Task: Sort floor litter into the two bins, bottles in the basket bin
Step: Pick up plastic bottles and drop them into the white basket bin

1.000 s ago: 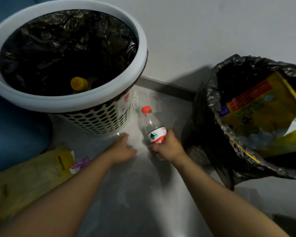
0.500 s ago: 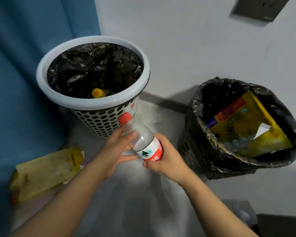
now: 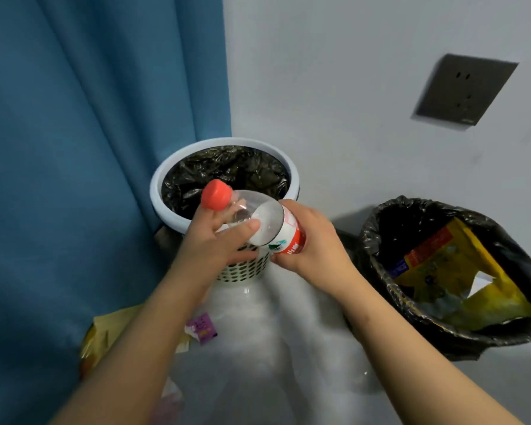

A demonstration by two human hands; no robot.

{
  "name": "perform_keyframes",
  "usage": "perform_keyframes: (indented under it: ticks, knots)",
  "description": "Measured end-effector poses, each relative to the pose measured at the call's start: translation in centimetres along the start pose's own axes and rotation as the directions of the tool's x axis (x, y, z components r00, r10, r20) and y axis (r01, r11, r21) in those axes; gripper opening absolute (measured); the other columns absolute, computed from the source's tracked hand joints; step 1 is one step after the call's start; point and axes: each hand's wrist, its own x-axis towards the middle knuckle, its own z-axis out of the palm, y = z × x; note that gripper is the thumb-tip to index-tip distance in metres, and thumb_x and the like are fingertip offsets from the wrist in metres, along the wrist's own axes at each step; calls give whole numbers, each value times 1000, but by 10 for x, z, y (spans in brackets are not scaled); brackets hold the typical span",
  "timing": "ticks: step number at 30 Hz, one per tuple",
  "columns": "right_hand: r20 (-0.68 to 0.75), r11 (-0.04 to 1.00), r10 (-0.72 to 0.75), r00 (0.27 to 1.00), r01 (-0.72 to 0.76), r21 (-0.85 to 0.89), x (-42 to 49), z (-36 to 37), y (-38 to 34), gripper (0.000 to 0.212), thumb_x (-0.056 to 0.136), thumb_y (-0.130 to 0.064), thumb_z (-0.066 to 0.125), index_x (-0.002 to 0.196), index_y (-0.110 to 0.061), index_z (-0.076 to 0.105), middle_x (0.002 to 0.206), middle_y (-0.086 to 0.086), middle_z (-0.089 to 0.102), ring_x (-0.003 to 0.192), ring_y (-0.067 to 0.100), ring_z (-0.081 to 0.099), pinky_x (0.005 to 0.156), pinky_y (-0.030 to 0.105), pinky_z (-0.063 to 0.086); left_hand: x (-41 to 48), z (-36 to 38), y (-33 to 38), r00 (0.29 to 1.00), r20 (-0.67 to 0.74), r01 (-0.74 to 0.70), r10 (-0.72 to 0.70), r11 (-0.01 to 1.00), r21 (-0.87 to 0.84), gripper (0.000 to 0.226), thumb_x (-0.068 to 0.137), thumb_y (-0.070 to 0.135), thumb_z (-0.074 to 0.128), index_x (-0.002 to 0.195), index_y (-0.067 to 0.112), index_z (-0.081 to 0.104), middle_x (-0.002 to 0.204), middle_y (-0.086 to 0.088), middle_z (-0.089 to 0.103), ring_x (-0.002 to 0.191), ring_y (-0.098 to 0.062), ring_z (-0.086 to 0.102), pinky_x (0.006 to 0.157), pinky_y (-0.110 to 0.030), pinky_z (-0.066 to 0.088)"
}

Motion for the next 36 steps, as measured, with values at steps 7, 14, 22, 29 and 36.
perform_keyframes:
  ticks: [7,14,22,29,36]
  knots:
    - [-99,999,5,995,-9,-42,33,-11,-20,72,70,-20,74,135,-23,44,133,3,48,124,23,41,102,27,28,28,-4,37,957,-232,-174,177,984,32,29,79,6,70,85,31,57,89,7,67,83,-13,70,68,-31,60]
    - [-119,991,134,984,-131,33,21,1,-9,49,82,-19,65,129,-22,49,132,-1,49,125,17,41,96,20,30,64,-17,10,859,-314,-169,405,802,573,53,67,13,77,114,15,55,113,-1,54,106,-23,55,94,-29,42]
    - [-83,978,209,974,-207,36,4,12,6,43,85,-20,61,126,-22,52,130,-4,52,122,13,45,101,27,39,76,-14,-25,964,-18,-149,265,595,790,38,75,12,69,111,19,56,114,0,58,102,-21,53,83,-28,41]
    - [-26,964,266,963,-266,16,-11,17,11,38,87,-22,60,124,-23,52,128,-3,51,116,14,50,99,29,42,79,-13,-28,990,-6,-59,138,465,883,14,87,21,56,96,18,65,95,-2,66,92,-23,61,81,-37,51]
    - [50,957,289,956,-287,-44,-36,22,20,38,89,-24,58,126,-24,50,124,-5,52,105,9,50,91,21,40,41,-6,-43,846,272,-443,457,320,838,20,81,16,50,88,8,68,87,-5,67,86,-27,60,76,-33,46]
